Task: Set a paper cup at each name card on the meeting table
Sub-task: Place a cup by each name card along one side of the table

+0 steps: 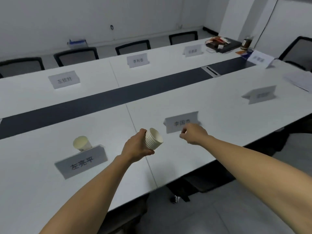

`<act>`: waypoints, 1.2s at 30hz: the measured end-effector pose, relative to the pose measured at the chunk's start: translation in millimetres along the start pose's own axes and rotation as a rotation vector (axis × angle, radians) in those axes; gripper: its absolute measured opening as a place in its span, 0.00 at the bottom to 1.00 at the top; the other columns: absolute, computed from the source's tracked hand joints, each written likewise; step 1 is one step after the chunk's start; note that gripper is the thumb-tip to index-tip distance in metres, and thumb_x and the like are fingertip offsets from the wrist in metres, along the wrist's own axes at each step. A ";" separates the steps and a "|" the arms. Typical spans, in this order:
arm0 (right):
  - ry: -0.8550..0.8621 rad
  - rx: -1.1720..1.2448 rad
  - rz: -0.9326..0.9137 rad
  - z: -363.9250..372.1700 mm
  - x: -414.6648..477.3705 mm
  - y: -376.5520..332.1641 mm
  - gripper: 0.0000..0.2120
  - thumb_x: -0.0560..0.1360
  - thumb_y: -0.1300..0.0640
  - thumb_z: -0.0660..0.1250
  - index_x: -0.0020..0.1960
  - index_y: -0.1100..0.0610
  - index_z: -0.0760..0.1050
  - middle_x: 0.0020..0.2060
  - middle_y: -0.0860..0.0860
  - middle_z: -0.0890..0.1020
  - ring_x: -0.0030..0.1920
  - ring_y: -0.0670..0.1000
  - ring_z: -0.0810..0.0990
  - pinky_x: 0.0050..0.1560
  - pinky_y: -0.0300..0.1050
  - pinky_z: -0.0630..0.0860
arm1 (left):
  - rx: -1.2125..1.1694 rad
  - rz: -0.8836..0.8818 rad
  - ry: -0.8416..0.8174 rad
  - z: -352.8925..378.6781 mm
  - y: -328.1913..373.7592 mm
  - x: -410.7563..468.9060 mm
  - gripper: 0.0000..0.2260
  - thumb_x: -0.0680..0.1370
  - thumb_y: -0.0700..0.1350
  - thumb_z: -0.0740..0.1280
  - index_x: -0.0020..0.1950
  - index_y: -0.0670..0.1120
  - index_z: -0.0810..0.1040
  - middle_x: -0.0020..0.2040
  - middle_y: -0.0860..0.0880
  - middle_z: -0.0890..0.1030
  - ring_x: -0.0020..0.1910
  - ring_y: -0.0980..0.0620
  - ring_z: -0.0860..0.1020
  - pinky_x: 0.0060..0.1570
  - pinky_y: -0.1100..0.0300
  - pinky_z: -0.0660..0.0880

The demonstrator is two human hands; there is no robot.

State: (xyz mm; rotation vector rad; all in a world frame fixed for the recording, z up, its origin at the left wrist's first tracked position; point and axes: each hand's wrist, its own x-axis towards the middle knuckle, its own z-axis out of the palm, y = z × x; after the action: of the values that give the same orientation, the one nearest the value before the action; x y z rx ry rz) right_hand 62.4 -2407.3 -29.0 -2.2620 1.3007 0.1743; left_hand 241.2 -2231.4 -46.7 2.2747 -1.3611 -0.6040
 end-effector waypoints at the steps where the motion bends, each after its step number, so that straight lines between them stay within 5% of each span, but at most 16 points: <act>1: 0.008 0.010 0.004 -7.0 -3.4 11.3 0.08 0.76 0.51 0.67 0.48 0.55 0.81 0.43 0.52 0.84 0.44 0.55 0.83 0.42 0.45 0.76 | -0.014 0.008 0.001 7.1 12.8 1.8 0.34 0.65 0.51 0.79 0.64 0.51 0.66 0.54 0.51 0.77 0.50 0.48 0.77 0.47 0.52 0.78; 12: 0.047 0.240 0.031 -72.3 20.6 103.6 0.06 0.76 0.55 0.68 0.48 0.57 0.80 0.42 0.52 0.85 0.41 0.52 0.86 0.44 0.49 0.81 | 0.003 0.077 -0.020 46.2 115.7 62.0 0.36 0.65 0.49 0.79 0.68 0.52 0.65 0.58 0.54 0.76 0.52 0.49 0.76 0.48 0.54 0.77; 16: 0.037 0.388 0.002 -88.7 52.8 101.3 0.07 0.76 0.57 0.69 0.50 0.59 0.81 0.45 0.54 0.84 0.42 0.54 0.86 0.34 0.43 0.77 | 0.011 0.096 -0.007 48.9 133.4 102.5 0.36 0.66 0.49 0.80 0.67 0.51 0.65 0.60 0.50 0.77 0.52 0.49 0.75 0.49 0.54 0.77; 23: 0.017 0.497 -0.086 -125.0 108.9 85.3 0.10 0.74 0.54 0.74 0.50 0.60 0.83 0.44 0.53 0.85 0.40 0.51 0.84 0.35 0.41 0.77 | -0.001 0.110 0.019 40.7 158.1 160.0 0.36 0.65 0.50 0.80 0.67 0.53 0.65 0.62 0.50 0.77 0.55 0.49 0.76 0.52 0.53 0.79; 36: -0.282 0.484 -0.202 -118.7 193.1 42.8 0.04 0.73 0.66 0.72 0.41 0.61 0.81 0.37 0.55 0.82 0.35 0.51 0.80 0.33 0.39 0.77 | -0.007 -0.071 0.068 27.5 131.3 189.4 0.34 0.65 0.50 0.80 0.66 0.52 0.65 0.60 0.51 0.77 0.53 0.50 0.76 0.52 0.54 0.79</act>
State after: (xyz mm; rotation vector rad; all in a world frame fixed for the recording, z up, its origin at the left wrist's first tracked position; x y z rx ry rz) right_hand 112.2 -2631.9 -12.3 -1.8581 0.8512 0.0886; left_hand 213.4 -2460.8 -24.6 2.3240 -1.2494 -0.5480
